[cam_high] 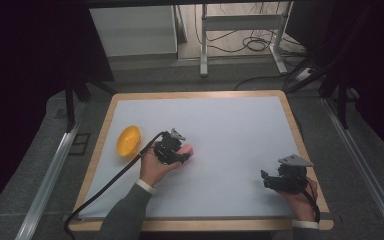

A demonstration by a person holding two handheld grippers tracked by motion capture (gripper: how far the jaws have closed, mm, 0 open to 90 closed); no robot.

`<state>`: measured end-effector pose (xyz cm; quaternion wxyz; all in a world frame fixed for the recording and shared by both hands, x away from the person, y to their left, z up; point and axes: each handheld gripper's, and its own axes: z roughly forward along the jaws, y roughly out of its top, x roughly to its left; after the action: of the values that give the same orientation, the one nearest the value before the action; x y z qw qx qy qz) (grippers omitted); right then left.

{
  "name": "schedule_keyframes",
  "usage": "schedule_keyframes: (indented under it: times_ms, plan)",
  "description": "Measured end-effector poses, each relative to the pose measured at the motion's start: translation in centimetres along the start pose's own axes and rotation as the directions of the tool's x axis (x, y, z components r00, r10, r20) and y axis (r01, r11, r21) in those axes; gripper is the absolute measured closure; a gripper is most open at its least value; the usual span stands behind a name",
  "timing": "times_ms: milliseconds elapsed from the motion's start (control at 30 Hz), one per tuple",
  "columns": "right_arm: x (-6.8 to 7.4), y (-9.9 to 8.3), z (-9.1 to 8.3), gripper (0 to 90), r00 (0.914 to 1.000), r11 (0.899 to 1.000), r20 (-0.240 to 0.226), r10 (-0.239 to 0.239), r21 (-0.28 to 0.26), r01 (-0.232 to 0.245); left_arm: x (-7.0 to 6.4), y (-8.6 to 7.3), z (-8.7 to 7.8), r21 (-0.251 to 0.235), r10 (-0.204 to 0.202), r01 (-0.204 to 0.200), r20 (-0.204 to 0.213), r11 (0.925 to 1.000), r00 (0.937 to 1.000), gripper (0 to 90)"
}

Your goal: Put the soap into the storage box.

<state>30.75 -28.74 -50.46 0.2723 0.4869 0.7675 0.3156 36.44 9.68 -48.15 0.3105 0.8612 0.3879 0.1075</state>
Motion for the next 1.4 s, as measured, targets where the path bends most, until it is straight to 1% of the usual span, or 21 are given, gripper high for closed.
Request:
schedule_keyframes:
  times_ms: [100, 133, 200, 367, 567, 633, 1167, 1400]
  plan:
    - [0.0, 0.0, 0.0, 9.2, 1.0, 1.0, 0.0, 0.0, 0.002, 0.0, 0.2, -0.1, -0.2, -0.004, -0.004, 0.004, -0.005, 1.0, 1.0, 60.5]
    - [0.0, 0.0, 0.1, 9.2, 1.0, 1.0, 0.0, 0.0, 0.003, 0.0, 0.2, -0.2, -0.3, -0.007, -0.006, 0.006, -0.01, 1.0, 0.9999, 60.5]
    - [0.1, 0.0, 0.1, 9.2, 1.0, 1.0, -0.001, -0.001, 0.003, 0.001, 0.2, -0.1, -0.6, -0.008, 0.004, -0.004, -0.023, 1.0, 0.9997, 60.5]
    - [0.1, 0.0, 0.1, 9.2, 1.0, 1.0, 0.0, -0.004, 0.004, 0.004, 0.8, 0.0, -1.5, -0.026, -0.006, 0.004, -0.045, 0.9997, 0.999, 60.5]
    - [0.1, -0.1, 0.1, 9.2, 1.0, 1.0, 0.002, -0.002, 0.006, 0.002, 1.2, 0.0, -2.3, -0.045, -0.018, 0.015, -0.048, 0.9988, 0.9987, 60.5]
    - [0.1, 0.0, 0.1, 9.2, 1.0, 1.0, 0.002, -0.001, 0.005, 0.001, 1.3, -0.1, -2.5, -0.046, -0.016, 0.014, -0.056, 0.9988, 0.9983, 60.5]
    - [0.1, -0.1, 0.2, 9.2, 1.0, 1.0, 0.001, -0.004, 0.009, 0.004, 2.3, -0.5, -3.7, -0.068, -0.033, 0.028, -0.072, 0.9973, 0.9969, 60.5]
    - [0.0, -0.1, 0.3, 9.2, 1.0, 1.0, 0.003, -0.004, 0.013, 0.004, 2.8, -0.9, -4.4, -0.093, -0.052, 0.044, -0.078, 0.9946, 0.9956, 60.5]
